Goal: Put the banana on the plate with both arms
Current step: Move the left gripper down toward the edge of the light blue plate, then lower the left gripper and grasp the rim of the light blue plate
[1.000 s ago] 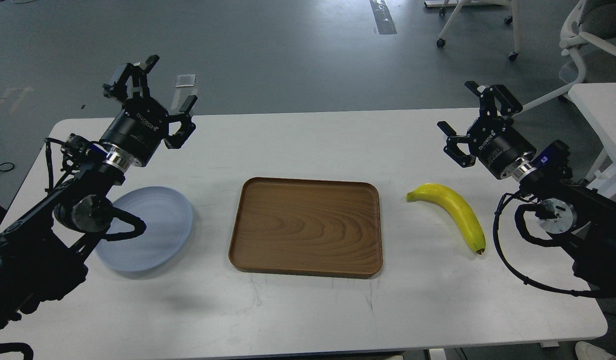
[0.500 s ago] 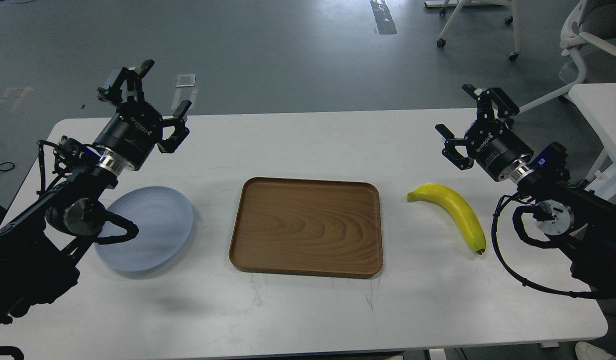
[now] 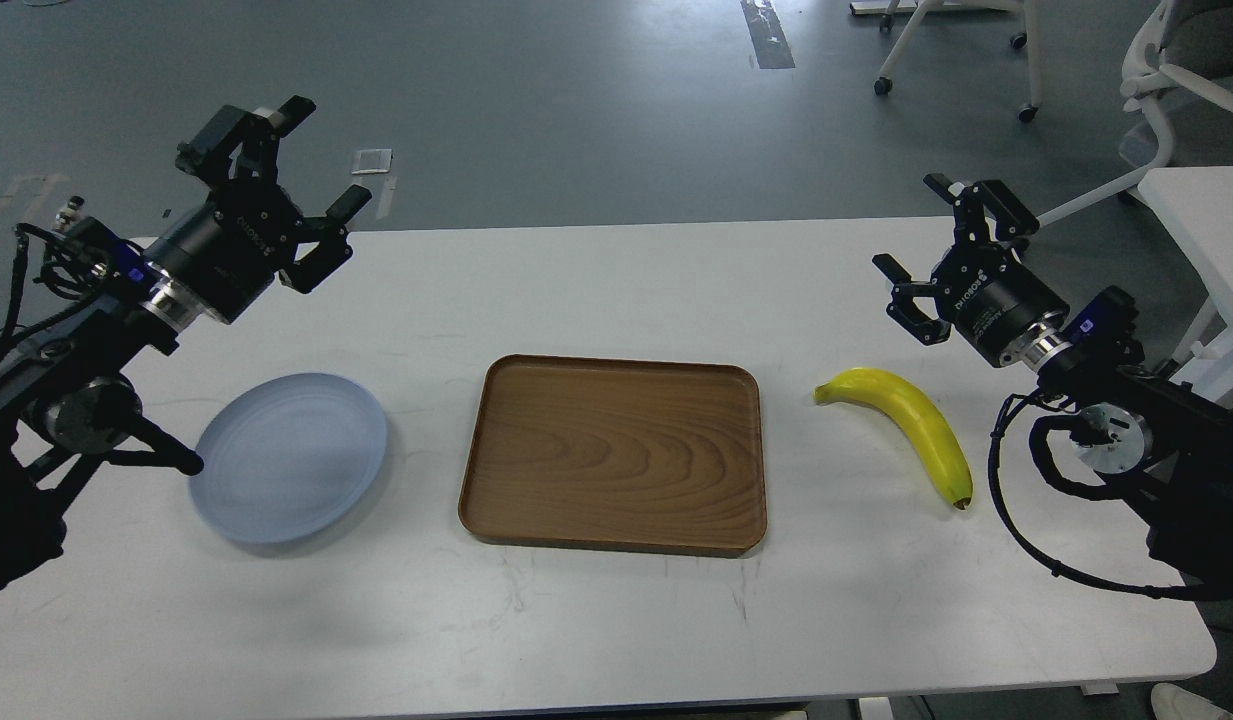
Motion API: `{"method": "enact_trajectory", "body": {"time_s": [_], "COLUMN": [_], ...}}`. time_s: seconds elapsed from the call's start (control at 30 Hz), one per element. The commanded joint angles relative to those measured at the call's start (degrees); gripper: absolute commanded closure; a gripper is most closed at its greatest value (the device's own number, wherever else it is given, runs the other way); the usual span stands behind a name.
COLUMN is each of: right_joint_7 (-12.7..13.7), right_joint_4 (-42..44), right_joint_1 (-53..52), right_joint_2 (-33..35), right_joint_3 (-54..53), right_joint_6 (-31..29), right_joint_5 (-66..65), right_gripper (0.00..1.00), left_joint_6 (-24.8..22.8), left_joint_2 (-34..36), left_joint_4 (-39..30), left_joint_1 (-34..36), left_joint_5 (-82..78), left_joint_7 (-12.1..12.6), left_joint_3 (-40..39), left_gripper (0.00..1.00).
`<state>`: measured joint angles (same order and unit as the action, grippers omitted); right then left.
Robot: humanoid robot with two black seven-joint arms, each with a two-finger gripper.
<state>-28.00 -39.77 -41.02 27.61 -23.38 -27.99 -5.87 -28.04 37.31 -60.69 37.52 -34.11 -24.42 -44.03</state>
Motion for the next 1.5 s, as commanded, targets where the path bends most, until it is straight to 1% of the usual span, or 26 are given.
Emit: {"method": "enact_trajectory", "body": {"time_s": [0.0, 0.03, 0.07, 0.1, 0.13, 0.2, 0.27, 0.3, 0.33, 0.4, 0.43, 0.5, 0.53, 0.6, 0.67, 0.8, 0.97, 1.1, 1.27, 1.47], "right_joint_7": [0.0, 0.0, 0.0, 0.0, 0.0, 0.0, 0.0, 0.0, 0.0, 0.0, 0.0, 0.0, 0.0, 0.0, 0.0, 0.0, 0.0, 0.0, 0.0, 0.0], "right_joint_4": [0.3, 0.3, 0.3, 0.3, 0.4, 0.4, 0.4, 0.4, 0.4, 0.7, 0.7, 0.7, 0.7, 0.7, 0.7, 0.7, 0.7, 0.7, 0.7, 0.7], "right_joint_1": [-0.5, -0.8, -0.8, -0.8, -0.8, -0.7, -0.6, -0.6, -0.6, -0.6, -0.6, -0.5, -0.5, -0.5, -0.6, -0.5, -0.6, -0.6, -0.4, -0.3], "right_joint_2": [-0.1, -0.1, -0.2, -0.2, -0.2, -0.2, -0.4, -0.6, -1.1, -1.2, -1.2, -1.2, -1.2, -1.2, -1.2, -1.2, -1.2, -1.3, -1.2, -1.4], "right_joint_3": [0.8, 0.9, 1.0, 1.0, 1.0, 1.1, 1.1, 1.1, 1.1, 1.1, 1.1, 1.1, 1.1, 1.1, 1.1, 1.1, 1.1, 1.1, 1.1, 1.1], "right_joint_6": [0.0, 0.0, 0.0, 0.0, 0.0, 0.0, 0.0, 0.0, 0.0, 0.0, 0.0, 0.0, 0.0, 0.0, 0.0, 0.0, 0.0, 0.0, 0.0, 0.0], "right_joint_5": [0.0, 0.0, 0.0, 0.0, -0.1, -0.1, -0.2, -0.2, -0.2, -0.3, -0.3, -0.3, -0.3, -0.3, -0.3, -0.3, -0.3, -0.4, -0.4, -0.4], "right_gripper": [0.00, 0.00, 0.00, 0.00, 0.00, 0.00, 0.00, 0.00, 0.00, 0.00, 0.00, 0.00, 0.00, 0.00, 0.00, 0.00, 0.00, 0.00, 0.00, 0.00], "left_joint_6": [0.0, 0.0, 0.0, 0.0, 0.0, 0.0, 0.0, 0.0, 1.7, 5.0, 8.5, 11.8, 12.1, 12.4, 12.5, 12.3, 12.1, 12.1, 12.1, 12.4], "left_joint_2": [5.4, 7.6, 9.6, 10.6, 12.0, 13.4, 16.6, 17.3, 18.8, 20.1, 21.0, 21.2, 20.8, 20.6, 19.4, 18.3, 16.8, 14.7, 13.1, 12.3], "left_joint_4": [-5.3, -6.9, -8.2, -8.7, -9.4, -10.1, -10.2, -10.2, -9.6, -9.0, -7.9, -4.9, -3.2, -1.7, 2.9, 7.9, 8.7, 11.9, 13.7, 14.6], "left_joint_1": [1.4, 1.5, 1.6, 1.5, 1.4, 1.3, 0.7, 0.5, 0.4, 0.3, 0.4, 0.4, 0.4, 0.3, -0.1, -0.6, -0.6, -1.6, -2.7, -3.1], "left_joint_5": [-11.2, -17.1, -23.7, -27.2, -34.5, -41.7, -53.5, -55.8, -59.8, -62.8, -64.4, -65.1, -65.1, -65.1, -65.0, -63.4, -59.7, -59.3, -58.8, -58.7], "left_joint_7": [-0.3, -1.2, -2.9, -3.6, -3.6, -3.6, -3.6, -3.6, -3.6, -3.6, -3.6, -3.6, -3.6, -3.6, -3.6, -3.6, -3.6, -3.6, -3.6, -3.6], "left_joint_3": [0.0, 0.1, 0.2, 0.3, 0.6, 1.3, 3.5, 4.5, 7.3, 11.0, 15.3, 20.7, 22.5, 23.4, 24.0, 24.7, 25.8, 26.3, 26.3, 26.3], "left_gripper": [0.00, 0.00, 0.00, 0.00, 0.00, 0.00, 0.00, 0.00, 0.00, 0.00, 0.00, 0.00, 0.00, 0.00, 0.00, 0.00, 0.00, 0.01, 0.01, 0.06]}}
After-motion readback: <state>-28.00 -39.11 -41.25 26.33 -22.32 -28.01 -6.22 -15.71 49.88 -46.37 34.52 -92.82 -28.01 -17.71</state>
